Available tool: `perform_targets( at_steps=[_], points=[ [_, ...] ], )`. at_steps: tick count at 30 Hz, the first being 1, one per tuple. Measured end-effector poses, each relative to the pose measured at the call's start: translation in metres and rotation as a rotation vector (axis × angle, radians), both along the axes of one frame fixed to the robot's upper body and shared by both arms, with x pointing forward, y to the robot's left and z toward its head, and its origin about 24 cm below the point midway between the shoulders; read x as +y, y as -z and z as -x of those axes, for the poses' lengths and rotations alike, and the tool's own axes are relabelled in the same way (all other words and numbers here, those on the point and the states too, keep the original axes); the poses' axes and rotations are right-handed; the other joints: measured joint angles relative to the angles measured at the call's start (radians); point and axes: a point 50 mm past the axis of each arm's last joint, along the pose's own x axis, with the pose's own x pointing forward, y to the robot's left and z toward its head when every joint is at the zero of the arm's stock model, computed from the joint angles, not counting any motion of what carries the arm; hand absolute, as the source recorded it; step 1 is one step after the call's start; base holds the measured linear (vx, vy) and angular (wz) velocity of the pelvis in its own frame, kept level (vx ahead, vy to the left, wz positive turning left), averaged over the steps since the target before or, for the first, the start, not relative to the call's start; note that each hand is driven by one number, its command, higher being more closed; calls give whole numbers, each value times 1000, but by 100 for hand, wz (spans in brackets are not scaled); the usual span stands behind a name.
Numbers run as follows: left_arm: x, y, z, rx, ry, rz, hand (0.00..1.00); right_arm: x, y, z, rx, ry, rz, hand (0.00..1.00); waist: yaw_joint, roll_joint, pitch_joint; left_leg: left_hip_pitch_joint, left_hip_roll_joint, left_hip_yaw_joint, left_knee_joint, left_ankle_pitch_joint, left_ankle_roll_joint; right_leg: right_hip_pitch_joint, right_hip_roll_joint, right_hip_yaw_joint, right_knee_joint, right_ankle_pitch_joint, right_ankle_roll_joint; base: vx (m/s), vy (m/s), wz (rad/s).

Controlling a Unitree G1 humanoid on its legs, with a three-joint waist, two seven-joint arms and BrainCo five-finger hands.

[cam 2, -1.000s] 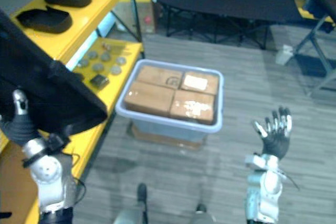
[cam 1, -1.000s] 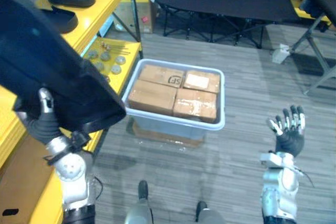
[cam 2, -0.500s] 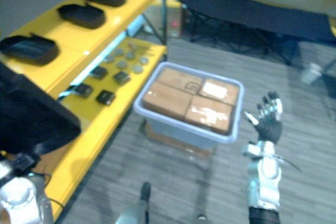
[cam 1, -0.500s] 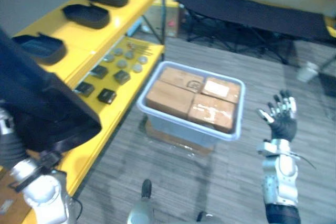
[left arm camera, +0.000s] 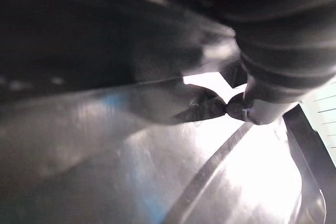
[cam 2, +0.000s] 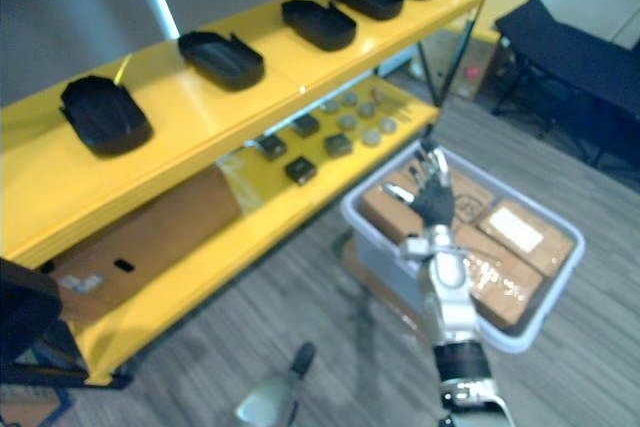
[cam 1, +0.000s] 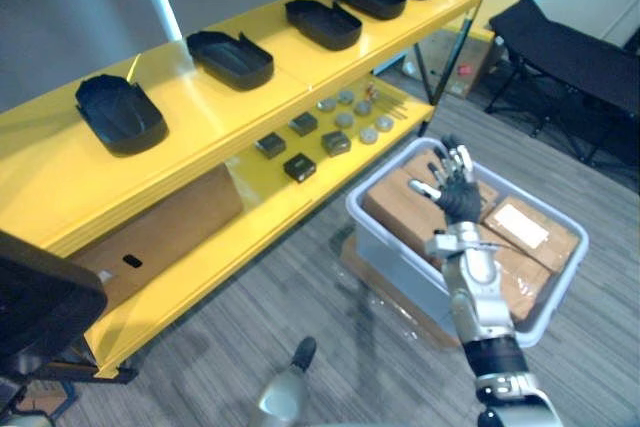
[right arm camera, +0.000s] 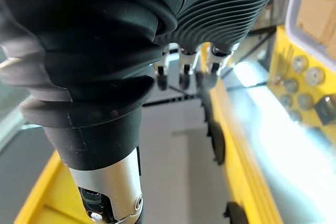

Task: Walk over and take plastic housings, then place them on the shelf

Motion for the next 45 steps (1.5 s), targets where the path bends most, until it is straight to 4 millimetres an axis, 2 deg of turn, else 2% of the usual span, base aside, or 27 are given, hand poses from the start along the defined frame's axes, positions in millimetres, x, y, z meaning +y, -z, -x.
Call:
perform_targets(
  at_steps=[3, 7, 9, 10, 11, 13, 16, 18, 21, 22, 23, 24, 25, 26, 27, 28, 29, 30, 31, 32, 34, 36, 40, 45],
  points=[
    [-2, 0, -2, 5, 15, 0, 100, -3, 4, 0, 29, 2, 9, 0, -9, -18, -11, -3, 7, 3, 0, 0, 0, -9, 4, 1, 1, -10, 2, -50, -20, -4],
    [-2, 1, -3, 4, 16, 5, 100, -18, 8, 4, 52, 28, 39, 0, -11, -21, -12, -10, 8, -1, 0, 1, 1, -9, 8, -11, 12, -20, 6, -33, -29, 13],
    [-2, 1, -4, 1, 17, 5, 100, -29, 13, 10, 68, 61, 42, 0, -20, -24, -14, -32, 7, 11, 1, 7, 10, -5, 11, -52, 15, -21, 6, 4, -29, 53],
    [-3, 1, -5, -1, 22, 5, 100, -35, 16, 13, 80, 79, 46, 0, -30, -27, -11, -44, 9, 35, 1, 11, 14, 8, 13, -84, 14, -14, 18, 41, -24, 90],
    [-5, 1, -9, -5, 40, 8, 100, -45, 22, 20, 102, 108, 51, 0, -37, -30, -8, -58, 7, 59, 5, 26, 33, 23, 15, -121, 14, -13, 19, 53, -10, 104],
    [-8, -2, -14, -4, 79, -7, 100, -51, 30, 27, 135, 146, 54, 0, -33, -45, 1, -63, -11, 46, 5, 40, 44, 43, 8, -143, 30, -13, 18, 56, 27, 86],
    [-9, -2, -17, 9, 110, -10, 100, -51, 23, 26, 108, 160, 65, 0, -30, -46, 9, -68, -17, 59, 5, 36, 43, 36, -10, -126, 91, -17, 12, 12, 41, 53],
    [-10, -3, -19, 9, 122, -14, 100, -48, 15, 22, 79, 155, 69, 0, -27, -45, 24, -63, -10, 98, 5, 36, 43, 32, -17, -78, 123, -17, 12, -26, 36, 28],
    [-15, 0, -28, -20, 180, 19, 100, -49, 13, 21, 75, 191, 78, 0, -29, -31, 38, -74, -4, 108, 5, 33, 40, 5, -10, -5, 169, -14, 8, -29, 27, 17],
    [-18, -1, -39, -37, 222, 26, 100, -52, 18, 28, 89, 207, 76, 0, -42, -47, 51, -79, -12, 134, 22, -4, 38, 4, -31, 37, 167, -10, -4, 1, 57, 35],
    [-20, -3, -43, -49, 236, 22, 100, -53, 19, 32, 91, 215, 73, 0, -52, -69, 63, -121, -29, 159, 119, -45, 66, 1, -50, 64, 169, -24, -25, 35, 73, 54],
    [-23, -7, -50, -74, 264, 14, 100, -58, 18, 41, 77, 236, 70, 0, -70, -52, 74, -252, -39, 174, 488, -172, 130, 5, -34, 110, 195, -64, -37, 25, 89, 27],
    [-23, -9, -52, -67, 276, 0, 100, -59, 15, 47, 58, 248, 67, 0, -72, -12, 80, -272, -10, 166, 533, -252, 87, -1, -8, 138, 214, -86, -22, -36, 94, 17],
    [-22, -12, -55, -65, 285, -13, 100, -59, 18, 48, 64, 249, 62, 0, -78, -28, 80, -274, -18, 165, 504, -246, 80, -14, -14, 150, 205, -99, -34, -116, 51, 5],
    [-23, -22, -64, -89, 316, -46, 100, -59, 17, 48, 55, 249, 59, 0, -91, -67, 89, -280, -39, 180, 418, -227, 59, -50, -11, 175, 157, -131, -75, -166, -10, 5],
    [-23, -30, -71, -126, 331, -72, 100, -58, 9, 44, 14, 246, 58, 0, -95, -120, 106, -319, -40, 216, 542, -251, 108, -78, -31, 199, 104, -185, -65, -150, -67, -13],
    [-24, -30, -72, -134, 330, -64, 100, -58, 3, 41, -7, 246, 63, 0, -82, -90, 124, -314, -13, 211, 635, -296, 121, -74, -7, 199, 107, -173, -43, -131, -20, -27],
    [-24, -29, -77, -138, 335, -49, 100, -56, -1, 40, -36, 257, 43, 0, -93, -67, 151, -297, 9, 198, 612, -344, 75, -67, 16, 225, 101, -145, -31, -90, 18, -23],
    [-24, -28, -80, -143, 338, -34, 100, -55, 1, 40, -27, 257, 37, 0, -94, -74, 154, -290, 5, 203, 586, -339, 77, -77, 8, 230, 101, -134, -40, -77, 65, -28],
    [-26, -23, -82, -138, 338, -4, 100, -51, 3, 39, -20, 244, 35, 0, -90, -79, 151, -277, 5, 221, 537, -315, 77, -97, 1, 250, 93, -95, -43, -38, 50, -31],
    [-27, -22, -82, -137, 341, 3, 100, -51, 1, 39, -28, 245, 35, 0, -94, -69, 156, -262, 8, 225, 494, -287, 83, -101, 3, 251, 87, -49, -13, -10, 36, -18],
    [-29, -22, -82, -136, 345, 3, 100, -51, 1, 40, -26, 245, 35, 0, -101, -69, 156, -225, 12, 233, 424, -251, 79, -105, 4, 251, 87, -24, -11, -24, -19, -7],
    [-30, -22, -78, -150, 323, 11, 100, -50, -4, 41, -54, 244, 37, 0, -118, -68, 157, -187, 16, 245, 312, -185, 72, -126, 6, 252, 87, -11, -22, -30, -61, -10],
    [-36, -22, -85, -168, 344, 27, 100, -49, -6, 40, -56, 251, 56, 0, -121, -56, 163, -144, 17, 246, 203, -116, 67, -136, 11, 254, 87, -10, -24, -25, -50, 1]
  ],
)
